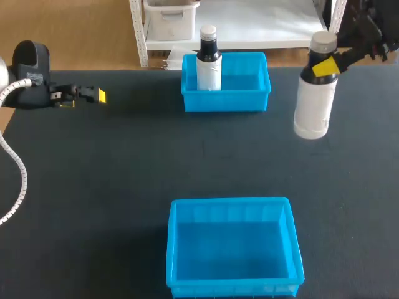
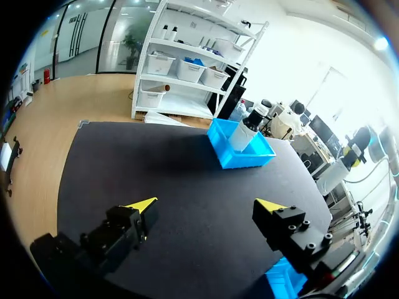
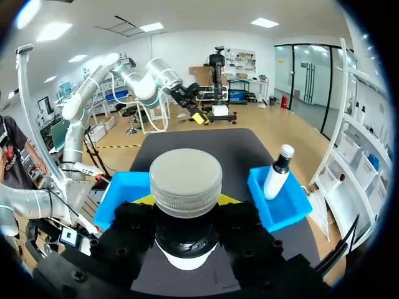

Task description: Pick up the bottle, and place it in the far bin if it is heavy, or in the near bin if it is light.

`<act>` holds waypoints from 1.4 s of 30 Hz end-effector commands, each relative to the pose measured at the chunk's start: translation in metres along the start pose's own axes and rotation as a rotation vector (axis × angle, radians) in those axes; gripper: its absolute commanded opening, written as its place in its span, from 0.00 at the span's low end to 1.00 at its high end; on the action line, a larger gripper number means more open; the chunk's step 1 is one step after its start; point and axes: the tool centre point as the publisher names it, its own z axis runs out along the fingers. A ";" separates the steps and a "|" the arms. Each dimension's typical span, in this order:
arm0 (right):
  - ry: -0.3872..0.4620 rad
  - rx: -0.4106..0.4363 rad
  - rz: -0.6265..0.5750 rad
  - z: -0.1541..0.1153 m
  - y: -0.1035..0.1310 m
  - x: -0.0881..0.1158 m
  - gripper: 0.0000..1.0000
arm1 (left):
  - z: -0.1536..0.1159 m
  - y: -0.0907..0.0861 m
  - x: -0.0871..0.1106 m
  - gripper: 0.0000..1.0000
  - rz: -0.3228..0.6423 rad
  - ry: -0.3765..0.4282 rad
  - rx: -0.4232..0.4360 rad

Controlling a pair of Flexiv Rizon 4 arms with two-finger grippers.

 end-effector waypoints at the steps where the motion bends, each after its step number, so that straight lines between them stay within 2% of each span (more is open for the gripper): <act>1: 0.002 0.017 -0.014 0.015 0.030 -0.009 0.27 | 0.000 0.000 0.000 1.00 0.000 0.000 0.000; 16: -0.018 -0.177 -0.126 0.087 0.105 -0.041 0.31 | 0.000 0.000 0.000 1.00 0.000 0.000 0.000; 29: -0.055 -0.370 -0.220 0.154 0.153 -0.056 0.31 | 0.000 0.000 0.000 1.00 0.000 0.000 0.000; 35: -0.053 -0.444 -0.249 0.185 0.175 -0.048 0.31 | 0.000 0.000 0.000 1.00 0.000 0.000 0.000; 42: -0.059 -0.465 -0.287 0.208 0.183 -0.028 0.31 | 0.000 0.000 0.000 1.00 0.000 0.000 0.000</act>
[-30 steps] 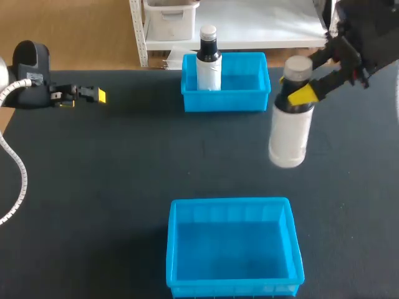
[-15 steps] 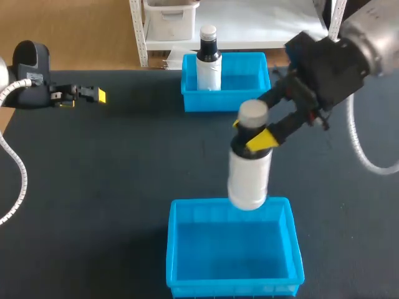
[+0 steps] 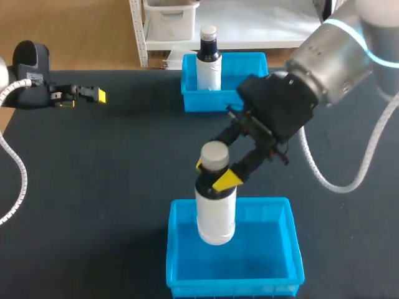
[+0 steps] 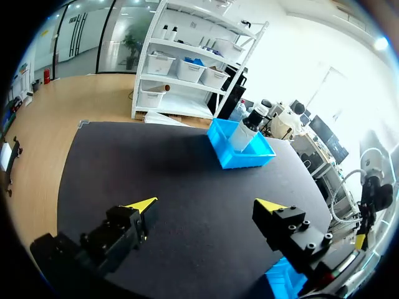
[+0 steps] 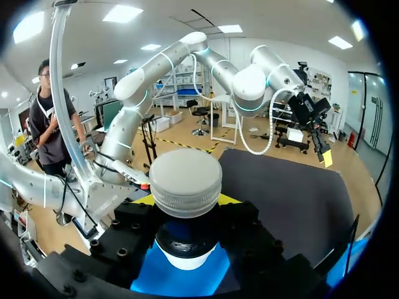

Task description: Pick up the bottle, and place it in the far bin if it is heavy, or in the near bin if it is light.

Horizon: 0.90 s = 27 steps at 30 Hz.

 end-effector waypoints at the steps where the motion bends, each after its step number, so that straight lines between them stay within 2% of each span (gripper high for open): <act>1: -0.011 -0.011 -0.022 0.016 -0.004 0.014 0.31 | 0.000 0.000 0.000 1.00 0.000 0.000 0.000; 16: -0.079 -0.017 0.022 0.029 -0.024 0.057 0.34 | 0.000 0.000 0.000 1.00 0.000 0.000 0.000; 20: -0.075 -0.026 0.034 0.031 -0.029 0.063 0.38 | 0.000 0.000 0.000 1.00 0.000 0.000 0.000; 24: -0.069 -0.037 0.041 0.035 -0.032 0.067 0.45 | 0.000 0.000 0.000 1.00 0.000 0.000 0.000; 25: -0.068 -0.039 0.042 0.035 -0.032 0.067 0.48 | 0.000 0.000 0.000 1.00 0.000 0.000 0.000; 26: -0.067 -0.041 0.044 0.035 -0.032 0.067 0.69 | 0.000 0.000 0.000 1.00 0.000 0.000 0.000; 27: -0.065 -0.042 0.045 0.036 -0.032 0.067 1.00 | 0.000 0.000 0.000 1.00 0.000 0.000 0.000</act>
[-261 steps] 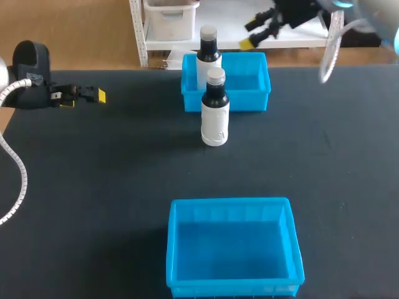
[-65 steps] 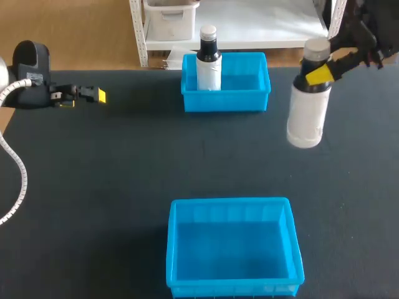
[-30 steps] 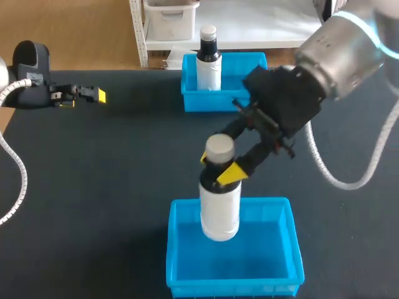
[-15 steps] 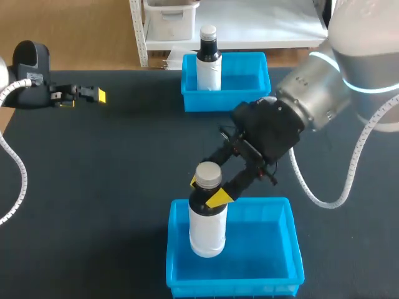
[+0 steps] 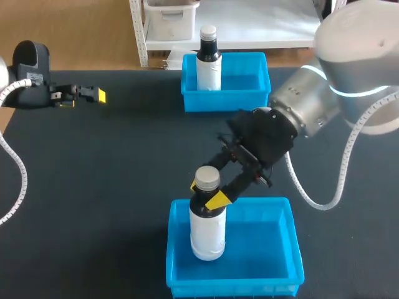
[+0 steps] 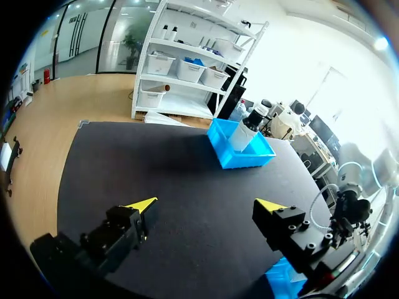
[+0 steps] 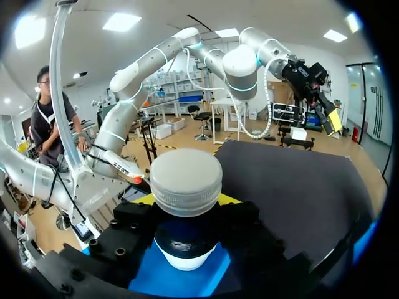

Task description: Pick up the bottle, and place it in the far bin if it is heavy, or in the near bin if it is light.

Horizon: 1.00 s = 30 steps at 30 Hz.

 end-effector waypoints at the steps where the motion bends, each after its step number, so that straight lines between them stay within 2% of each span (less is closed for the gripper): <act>1: 0.004 -0.013 0.005 0.001 -0.006 0.003 1.00 | 0.000 0.000 0.000 1.00 0.000 0.000 0.000; 8: 0.040 0.001 0.032 -0.002 -0.008 0.005 1.00 | 0.000 0.000 0.000 1.00 0.000 0.000 0.000; 11: 0.079 0.013 0.059 -0.016 -0.004 0.013 1.00 | 0.000 0.000 0.000 1.00 0.000 0.000 0.000; 15: 0.147 0.053 0.108 -0.051 0.001 0.028 1.00 | 0.000 0.000 0.000 1.00 0.000 0.000 0.000; 20: 0.183 0.119 0.165 -0.098 0.000 0.043 1.00 | 0.000 0.000 0.000 1.00 0.000 0.000 0.000; 30: 0.195 0.378 0.349 -0.172 -0.030 0.066 1.00 | 0.000 0.000 0.000 1.00 0.000 0.000 0.000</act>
